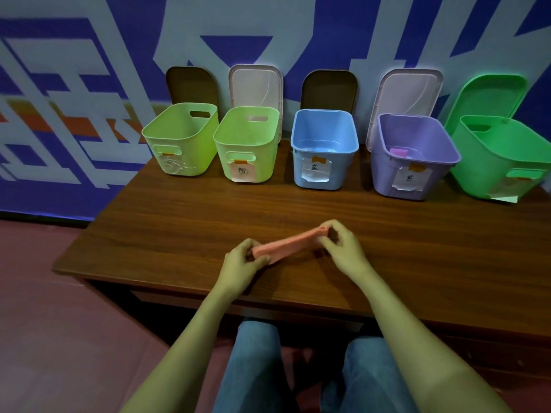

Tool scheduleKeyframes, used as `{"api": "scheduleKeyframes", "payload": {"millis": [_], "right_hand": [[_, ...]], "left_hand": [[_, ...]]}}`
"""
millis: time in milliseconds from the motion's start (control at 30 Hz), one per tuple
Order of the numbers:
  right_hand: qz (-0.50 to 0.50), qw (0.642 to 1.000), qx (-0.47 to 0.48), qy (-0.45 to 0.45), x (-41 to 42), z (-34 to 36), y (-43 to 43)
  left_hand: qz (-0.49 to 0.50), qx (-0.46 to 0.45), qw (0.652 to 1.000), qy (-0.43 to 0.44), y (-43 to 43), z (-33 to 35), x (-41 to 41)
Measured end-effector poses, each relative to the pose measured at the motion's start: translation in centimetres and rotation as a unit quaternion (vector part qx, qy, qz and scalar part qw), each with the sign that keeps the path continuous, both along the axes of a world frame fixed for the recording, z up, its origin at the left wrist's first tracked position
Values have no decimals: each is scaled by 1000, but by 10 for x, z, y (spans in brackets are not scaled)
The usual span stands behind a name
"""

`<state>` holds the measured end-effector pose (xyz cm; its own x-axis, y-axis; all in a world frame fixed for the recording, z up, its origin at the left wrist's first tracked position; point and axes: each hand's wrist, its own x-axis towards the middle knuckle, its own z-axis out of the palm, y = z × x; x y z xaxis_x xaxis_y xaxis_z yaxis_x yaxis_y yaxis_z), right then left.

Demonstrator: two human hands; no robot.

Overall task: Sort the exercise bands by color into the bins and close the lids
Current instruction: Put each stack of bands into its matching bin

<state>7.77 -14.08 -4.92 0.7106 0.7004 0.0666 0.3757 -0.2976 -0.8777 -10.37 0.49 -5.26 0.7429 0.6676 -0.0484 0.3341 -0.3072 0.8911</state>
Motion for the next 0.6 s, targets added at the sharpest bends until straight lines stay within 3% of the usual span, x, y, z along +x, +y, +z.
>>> {"api": "scheduleKeyframes", "payload": {"millis": [100,300,433,600], "right_hand": [[-4,999,35,-33,14,34,35],[10,991,41,-126,64,99,131],[18,990,39,-133,101,133,191],[31,989,-62,-128,146,152,270]], "left_hand": [[30,-50,996,-60,9,21,13],[107,-28,986,-128,67,71,62],[140,-44,982,-117,114,97,105],[164,-89,981,-50,162,124,150]]}}
